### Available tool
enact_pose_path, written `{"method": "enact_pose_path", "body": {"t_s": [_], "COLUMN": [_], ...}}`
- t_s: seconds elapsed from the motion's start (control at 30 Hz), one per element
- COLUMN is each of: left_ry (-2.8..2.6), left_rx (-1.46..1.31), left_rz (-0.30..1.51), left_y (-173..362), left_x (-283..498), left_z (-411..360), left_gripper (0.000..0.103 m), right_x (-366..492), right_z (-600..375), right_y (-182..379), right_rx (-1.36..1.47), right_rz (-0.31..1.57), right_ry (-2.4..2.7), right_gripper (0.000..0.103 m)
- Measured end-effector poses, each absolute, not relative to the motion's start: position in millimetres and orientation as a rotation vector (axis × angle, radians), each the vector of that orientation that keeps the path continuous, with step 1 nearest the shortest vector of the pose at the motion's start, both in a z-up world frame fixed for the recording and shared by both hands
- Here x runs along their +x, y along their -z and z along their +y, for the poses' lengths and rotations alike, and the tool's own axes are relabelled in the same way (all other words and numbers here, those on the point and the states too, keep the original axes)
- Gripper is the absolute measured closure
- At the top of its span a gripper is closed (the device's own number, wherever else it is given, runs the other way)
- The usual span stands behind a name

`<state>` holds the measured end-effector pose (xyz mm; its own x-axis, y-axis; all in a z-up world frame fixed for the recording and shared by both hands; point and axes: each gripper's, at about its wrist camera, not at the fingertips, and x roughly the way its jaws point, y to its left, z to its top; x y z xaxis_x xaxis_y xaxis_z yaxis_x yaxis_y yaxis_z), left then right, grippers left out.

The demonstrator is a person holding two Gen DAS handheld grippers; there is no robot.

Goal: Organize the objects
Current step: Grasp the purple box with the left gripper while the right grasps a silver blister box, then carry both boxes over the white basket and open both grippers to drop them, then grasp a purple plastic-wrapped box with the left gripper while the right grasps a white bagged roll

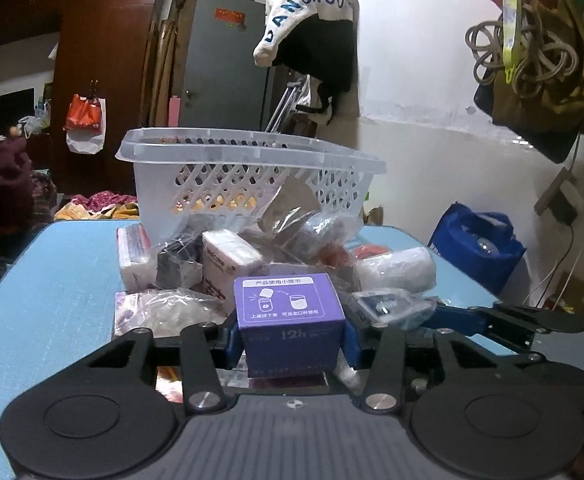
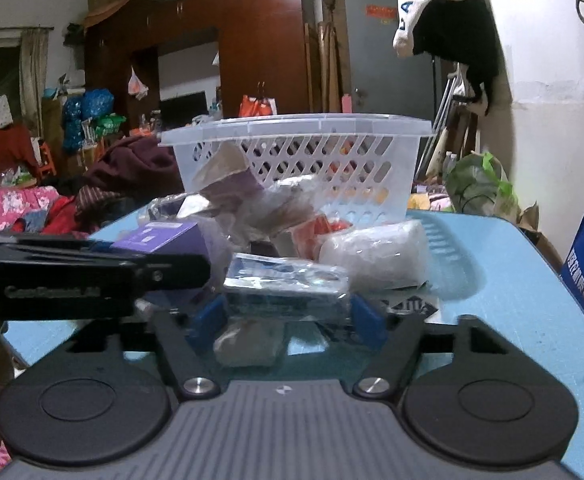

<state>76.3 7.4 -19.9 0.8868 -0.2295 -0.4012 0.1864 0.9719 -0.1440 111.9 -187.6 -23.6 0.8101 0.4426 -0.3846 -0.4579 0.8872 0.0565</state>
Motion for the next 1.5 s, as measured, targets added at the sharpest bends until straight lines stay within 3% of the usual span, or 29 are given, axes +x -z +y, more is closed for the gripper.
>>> {"method": "enact_pose_path", "body": {"t_s": [0.47, 0.73, 1.0, 1.07, 1.1, 1.13, 1.17, 1.33, 1.5], "left_ry": [0.245, 0.215, 0.145, 0.136, 0.103, 0.079, 0.078, 0.128, 0.249], "left_rx": [-0.205, -0.215, -0.220, -0.185, -0.166, -0.160, -0.161, -0.173, -0.086], "left_rz": [0.271, 0.280, 0.426, 0.417, 0.414, 0.402, 0.381, 0.305, 0.312], "left_y": [-6.8, -63.7, -71.0, -67.4, -65.8, -66.2, -66.2, -63.6, -33.4], "left_x": [67.8, 146.8, 248.1, 252.3, 251.8, 247.5, 240.2, 175.4, 122.7], "left_z": [35.0, 56.3, 68.8, 67.5, 65.9, 66.9, 68.2, 68.4, 35.7], "left_gripper": [0.052, 0.052, 0.052, 0.037, 0.011, 0.000, 0.000, 0.000, 0.000], "right_x": [101.3, 180.4, 274.1, 281.0, 281.8, 278.8, 272.8, 215.9, 160.7], "right_z": [-218.6, -190.0, -148.5, -149.6, -150.5, -152.9, -157.6, -200.7, -232.5], "right_y": [-12.1, -88.5, -99.5, -93.8, -91.9, -90.7, -90.3, -84.1, -35.0], "right_rx": [0.051, -0.005, -0.168, -0.175, -0.175, -0.168, -0.146, 0.017, 0.043], "right_rz": [0.308, 0.249, 0.355, 0.369, 0.375, 0.378, 0.370, 0.340, 0.385], "right_ry": [-0.545, -0.540, -0.472, -0.456, -0.450, -0.443, -0.434, -0.550, -0.527], "right_gripper": [0.036, 0.036, 0.036, 0.033, 0.029, 0.010, 0.000, 0.000, 0.000]}}
